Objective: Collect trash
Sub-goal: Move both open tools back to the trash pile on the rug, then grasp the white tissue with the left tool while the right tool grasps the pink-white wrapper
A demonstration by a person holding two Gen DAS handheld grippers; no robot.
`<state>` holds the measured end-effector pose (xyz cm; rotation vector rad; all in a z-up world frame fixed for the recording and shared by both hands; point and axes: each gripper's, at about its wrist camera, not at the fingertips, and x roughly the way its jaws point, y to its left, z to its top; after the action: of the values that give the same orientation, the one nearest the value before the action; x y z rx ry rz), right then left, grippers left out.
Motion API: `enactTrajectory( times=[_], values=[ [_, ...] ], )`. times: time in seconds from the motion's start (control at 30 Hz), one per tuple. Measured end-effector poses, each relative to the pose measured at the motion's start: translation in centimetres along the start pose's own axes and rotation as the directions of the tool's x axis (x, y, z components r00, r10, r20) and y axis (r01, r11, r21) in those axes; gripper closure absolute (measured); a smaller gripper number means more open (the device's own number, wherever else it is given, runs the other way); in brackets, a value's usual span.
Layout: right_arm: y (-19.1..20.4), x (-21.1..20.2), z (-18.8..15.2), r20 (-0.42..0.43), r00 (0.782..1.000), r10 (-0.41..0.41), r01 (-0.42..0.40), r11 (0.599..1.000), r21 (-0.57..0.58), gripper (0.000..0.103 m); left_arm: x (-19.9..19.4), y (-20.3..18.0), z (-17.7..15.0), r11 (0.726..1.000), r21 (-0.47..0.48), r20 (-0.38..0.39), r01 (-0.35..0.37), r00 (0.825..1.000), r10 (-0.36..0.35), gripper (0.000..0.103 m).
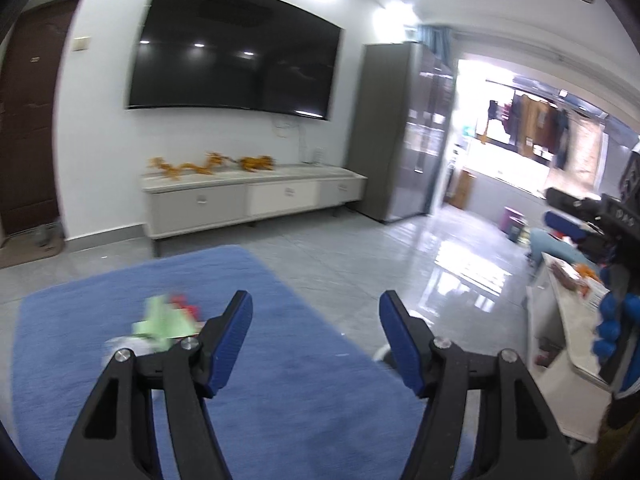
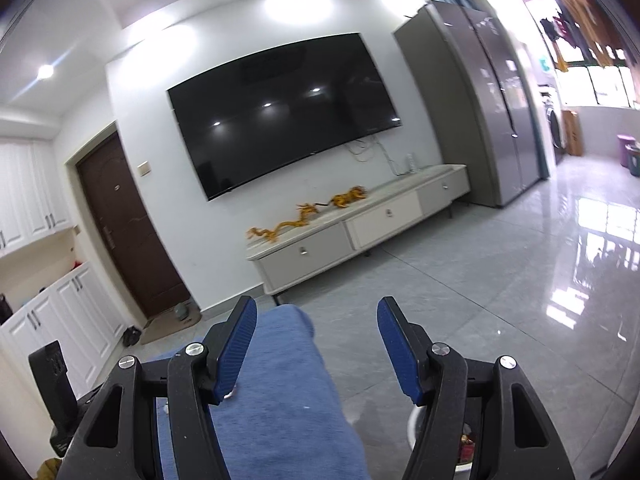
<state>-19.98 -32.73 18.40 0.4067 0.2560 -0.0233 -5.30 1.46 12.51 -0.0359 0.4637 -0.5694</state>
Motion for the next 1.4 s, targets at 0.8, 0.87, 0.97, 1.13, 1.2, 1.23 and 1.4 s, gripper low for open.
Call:
enactTrajectory(
  times=[0.8, 0.87, 0.97, 1.13, 1.2, 1.23, 1.4],
  values=[
    [11.5, 18.9, -9.0, -0.383, 0.911, 0.153, -0.209, 0.972, -0.107, 0.043, 4.6, 15.7, -9.2, 0.984, -0.112, -0.209, -0.142, 0.971, 0.116, 0.056],
    [12.0, 21.0, -10.5, -0.431, 0.888, 0.157, -0.225, 0.968, -0.112, 0.044, 6.3, 15.8, -9.7, 0.985, -0.107, -0.239, -0.137, 0.965, 0.108, 0.059],
    [12.6, 24.3, -12.8, -0.5, 0.85, 0.165, -0.248, 0.963, -0.104, 0.045, 8.4, 16.0, -10.3, 0.986, -0.101, -0.272, -0.136, 0.957, 0.104, 0.062],
    [13.9, 28.7, -16.3, -0.594, 0.786, 0.173, -0.293, 0.95, -0.111, 0.047, 11.4, 16.8, -10.9, 0.983, -0.101, -0.322, -0.153, 0.94, 0.113, 0.068],
    [14.4, 30.4, -17.5, -0.624, 0.761, 0.175, -0.309, 0.945, -0.111, 0.052, 12.2, 17.0, -11.4, 0.982, -0.099, -0.341, -0.161, 0.932, 0.119, 0.07],
    [14.6, 31.1, -18.0, -0.636, 0.751, 0.179, -0.316, 0.943, -0.107, 0.053, 12.5, 17.1, -11.5, 0.982, -0.1, -0.349, -0.162, 0.93, 0.118, 0.072],
    [15.0, 33.4, -19.4, -0.663, 0.722, 0.197, -0.338, 0.937, -0.09, 0.057, 12.9, 17.6, -11.8, 0.98, -0.127, -0.358, -0.152, 0.929, 0.097, 0.083]
  ],
)
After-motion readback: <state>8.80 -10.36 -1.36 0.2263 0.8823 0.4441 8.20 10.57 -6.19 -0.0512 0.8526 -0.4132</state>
